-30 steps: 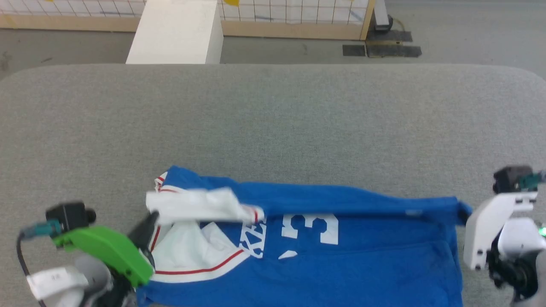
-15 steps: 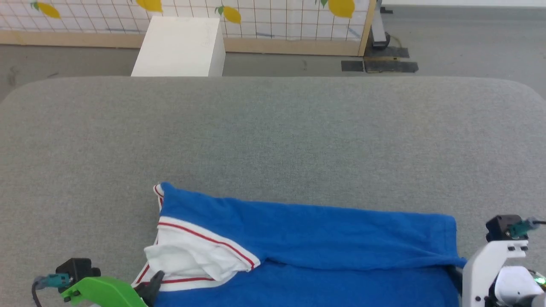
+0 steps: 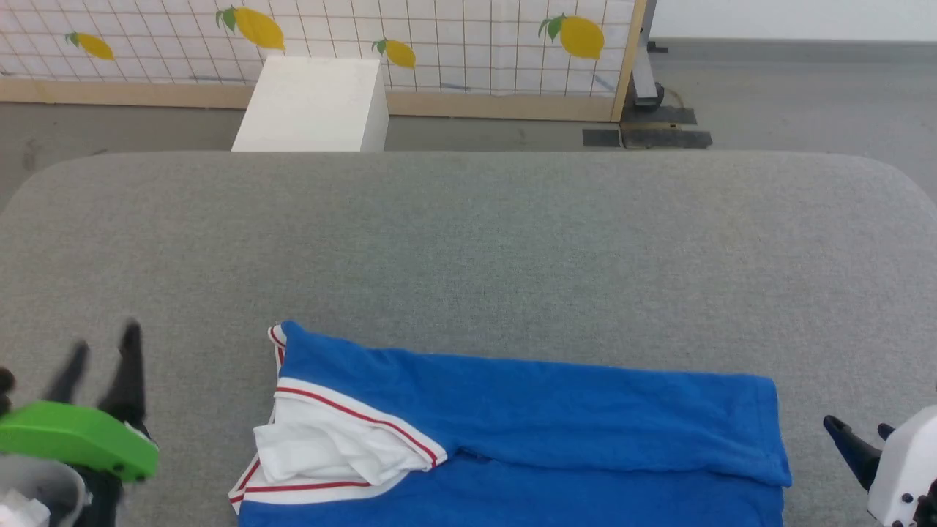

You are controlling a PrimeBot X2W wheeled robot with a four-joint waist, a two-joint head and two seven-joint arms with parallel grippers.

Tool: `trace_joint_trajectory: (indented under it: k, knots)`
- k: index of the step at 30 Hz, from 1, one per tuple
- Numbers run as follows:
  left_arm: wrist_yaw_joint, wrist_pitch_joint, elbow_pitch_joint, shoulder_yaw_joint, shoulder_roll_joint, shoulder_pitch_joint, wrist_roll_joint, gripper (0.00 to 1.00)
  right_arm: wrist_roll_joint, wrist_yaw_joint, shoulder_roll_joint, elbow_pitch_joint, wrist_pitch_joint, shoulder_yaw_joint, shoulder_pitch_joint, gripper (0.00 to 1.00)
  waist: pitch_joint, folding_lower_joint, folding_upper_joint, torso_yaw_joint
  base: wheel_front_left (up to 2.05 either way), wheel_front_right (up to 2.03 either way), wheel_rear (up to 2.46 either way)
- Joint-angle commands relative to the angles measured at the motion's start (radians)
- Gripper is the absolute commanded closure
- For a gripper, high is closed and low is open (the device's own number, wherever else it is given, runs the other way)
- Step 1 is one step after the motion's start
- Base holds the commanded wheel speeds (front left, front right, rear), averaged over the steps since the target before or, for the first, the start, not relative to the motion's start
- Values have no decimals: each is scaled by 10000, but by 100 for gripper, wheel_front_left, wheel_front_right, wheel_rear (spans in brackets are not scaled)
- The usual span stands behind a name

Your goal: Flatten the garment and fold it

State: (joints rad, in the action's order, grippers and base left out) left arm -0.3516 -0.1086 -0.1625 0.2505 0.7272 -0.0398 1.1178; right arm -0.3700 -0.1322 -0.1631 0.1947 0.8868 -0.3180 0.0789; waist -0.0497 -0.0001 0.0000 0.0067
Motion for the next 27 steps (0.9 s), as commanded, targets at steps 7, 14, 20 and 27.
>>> trace_joint_trajectory:
  k: [7,14,20,27]
  knots:
    - [991,-1516,-72,-661,-374,1000,-2881,0,158,15,-496,-1271,279,901,-625,0,-548,1,0,2,0,0,0]
    - [2153,-1528,-455,-1922,-2217,1080,-5499,0,-110,15,-822,-2509,21,1944,-1109,0,-1009,1,0,159,0,0,0]
    - [3171,-1530,-68,-2371,-3488,1057,-6162,0,-777,15,-979,-3041,-156,2961,-1356,0,-1239,1,0,228,0,0,0]
    - [3936,-1530,415,-2722,-4362,1167,-6523,0,-1201,15,-1078,-3229,-348,3684,-1662,0,-1357,1,0,234,0,0,0]
